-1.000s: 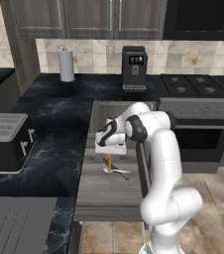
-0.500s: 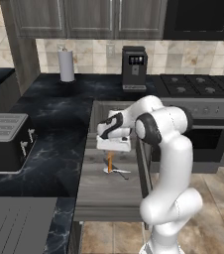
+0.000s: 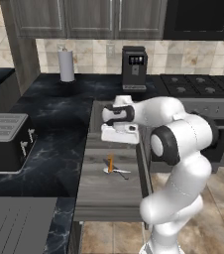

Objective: Pick up the metallic utensils from the counter and place them in the open drawer. Make sure not to pick up any wooden utensils.

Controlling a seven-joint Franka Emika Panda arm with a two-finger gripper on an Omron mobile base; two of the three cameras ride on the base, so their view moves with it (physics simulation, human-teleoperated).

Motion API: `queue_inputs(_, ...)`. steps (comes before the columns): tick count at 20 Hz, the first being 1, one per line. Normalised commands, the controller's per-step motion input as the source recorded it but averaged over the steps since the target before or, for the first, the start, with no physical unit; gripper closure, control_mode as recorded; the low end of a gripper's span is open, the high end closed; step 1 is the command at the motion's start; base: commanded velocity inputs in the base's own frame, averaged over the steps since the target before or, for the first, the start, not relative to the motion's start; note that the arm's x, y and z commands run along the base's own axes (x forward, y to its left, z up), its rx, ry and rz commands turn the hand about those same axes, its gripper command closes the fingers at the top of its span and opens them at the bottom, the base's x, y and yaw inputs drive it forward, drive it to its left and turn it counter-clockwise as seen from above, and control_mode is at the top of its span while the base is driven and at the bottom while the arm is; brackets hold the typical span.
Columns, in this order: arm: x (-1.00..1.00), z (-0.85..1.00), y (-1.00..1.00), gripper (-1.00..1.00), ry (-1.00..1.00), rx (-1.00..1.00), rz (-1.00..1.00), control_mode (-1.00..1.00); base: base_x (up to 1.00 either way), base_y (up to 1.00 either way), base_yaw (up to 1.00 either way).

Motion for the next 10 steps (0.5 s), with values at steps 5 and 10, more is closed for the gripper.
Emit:
queue_inputs(5,-0.86,0.79,-0.16,-1.0,0.05,-0.01,-0.03,-1.0,0.0,0.0,0.0)
queue_inputs(10,-1.0,0.68,-0.21,-1.0,0.0,-0.01,-0.02,-1.0,0.0,0.0,0.0)
